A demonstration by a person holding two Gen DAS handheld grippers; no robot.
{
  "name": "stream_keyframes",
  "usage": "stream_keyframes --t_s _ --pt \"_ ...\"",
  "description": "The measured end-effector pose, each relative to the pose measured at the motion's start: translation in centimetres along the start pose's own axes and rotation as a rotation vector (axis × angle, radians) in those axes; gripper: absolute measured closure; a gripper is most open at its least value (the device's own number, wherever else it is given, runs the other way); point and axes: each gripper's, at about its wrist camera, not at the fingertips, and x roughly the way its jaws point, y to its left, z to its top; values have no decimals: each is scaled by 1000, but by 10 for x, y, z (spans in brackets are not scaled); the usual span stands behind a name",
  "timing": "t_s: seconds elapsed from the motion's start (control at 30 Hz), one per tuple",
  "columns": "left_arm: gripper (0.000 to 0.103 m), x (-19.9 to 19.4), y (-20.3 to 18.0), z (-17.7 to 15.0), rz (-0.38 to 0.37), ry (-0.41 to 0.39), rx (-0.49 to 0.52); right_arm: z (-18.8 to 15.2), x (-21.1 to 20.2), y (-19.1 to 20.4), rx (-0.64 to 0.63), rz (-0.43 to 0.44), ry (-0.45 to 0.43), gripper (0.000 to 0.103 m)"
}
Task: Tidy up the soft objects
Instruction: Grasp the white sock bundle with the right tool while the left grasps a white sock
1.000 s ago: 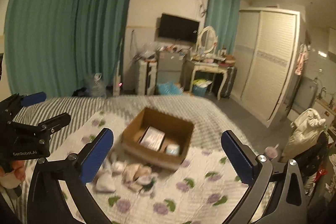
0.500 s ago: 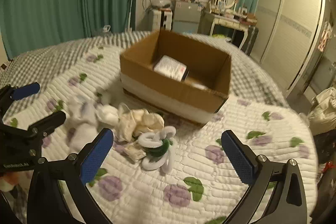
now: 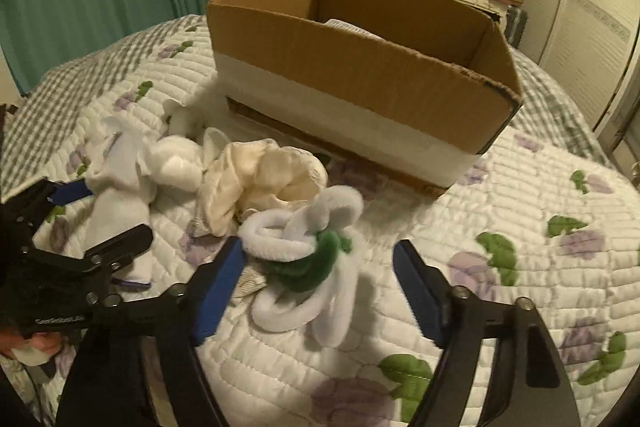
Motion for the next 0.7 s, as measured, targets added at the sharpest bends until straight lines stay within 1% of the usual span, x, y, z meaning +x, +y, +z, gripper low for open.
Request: stream_keyframes --t_s 0.07,0.1,0.13,0.17,0.23,0.33,0.4,0.53,0.7 --pt "25 -4 -1 -2 -20 -7 2 -1 -3 0 12 18 -10 53" --pt "26 -4 -1 -2 -23 -7 4 -1 -5 1 12 23 -13 56" --pt "31 -7 -1 -3 -24 -11 11 0 -6 2 7 18 -14 61" --pt "38 -8 -2 -3 -28 -11 15 -1 -8 3 2 11 -15 64" --pt "43 -12 0 -4 -49 -7 14 -2 -13 3 6 6 -20 72" --pt "51 -18 1 -8 -63 -3 18 -5 -16 4 14 6 -19 74" --pt "52 -22 1 -10 -65 -2 21 -8 -20 4 12 -10 -29 75" --pt "53 -34 3 -14 -60 1 24 -15 -33 1 49 -16 -57 76" --pt "53 -62 13 -22 -63 -14 12 -19 -60 5 86 -23 -104 76"
